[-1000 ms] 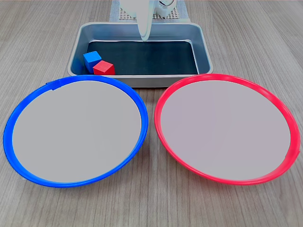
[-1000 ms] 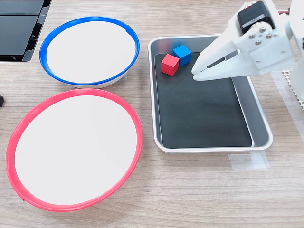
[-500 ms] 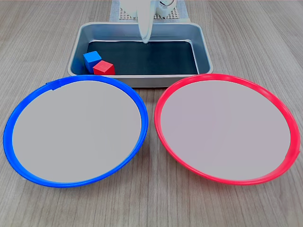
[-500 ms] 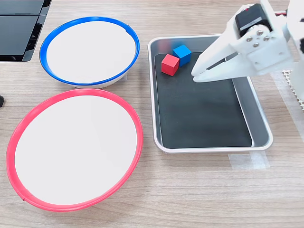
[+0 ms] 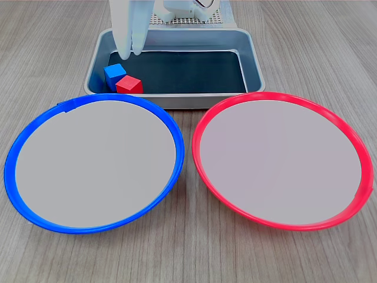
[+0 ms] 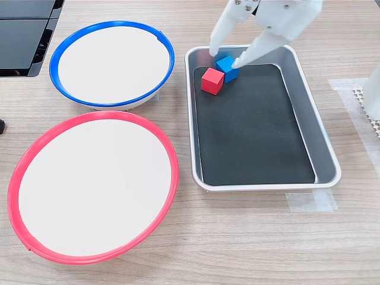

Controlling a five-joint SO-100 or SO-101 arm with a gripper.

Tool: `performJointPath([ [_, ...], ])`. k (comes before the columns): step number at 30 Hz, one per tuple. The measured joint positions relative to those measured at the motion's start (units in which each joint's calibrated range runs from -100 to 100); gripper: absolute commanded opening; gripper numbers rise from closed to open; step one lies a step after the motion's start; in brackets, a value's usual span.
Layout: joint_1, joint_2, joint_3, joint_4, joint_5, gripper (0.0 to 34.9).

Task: Move two blocks from tray to matching dishes

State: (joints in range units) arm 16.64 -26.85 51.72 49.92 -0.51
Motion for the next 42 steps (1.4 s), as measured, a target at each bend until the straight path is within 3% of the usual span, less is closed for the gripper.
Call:
performJointPath([
  [14,0.97,15.52,-5.9,-2.61,0.15,13.1],
  [16,0.97,17.31,-6.62,-3.1,0.15,7.6],
  [17,0.97,17.82,-6.72,-3.18,0.15,0.5],
  [22,-1.5,19.44,-8.44,-2.37,1.27,0.2],
  [24,-4.6,19.1,-11.52,1.31,1.47,0.2],
  [27,-14.25,16.79,-18.15,9.22,0.88,0.2],
  [32,-26.81,17.31,-30.49,6.93,-2.25,0.3],
  [36,-31.68,25.92,-37.66,-4.16,-2.39,6.7],
  [40,-31.68,33.84,-39.84,-11.75,-1.22,16.7],
  [42,-31.68,34.44,-39.84,-12.97,-0.63,17.8],
])
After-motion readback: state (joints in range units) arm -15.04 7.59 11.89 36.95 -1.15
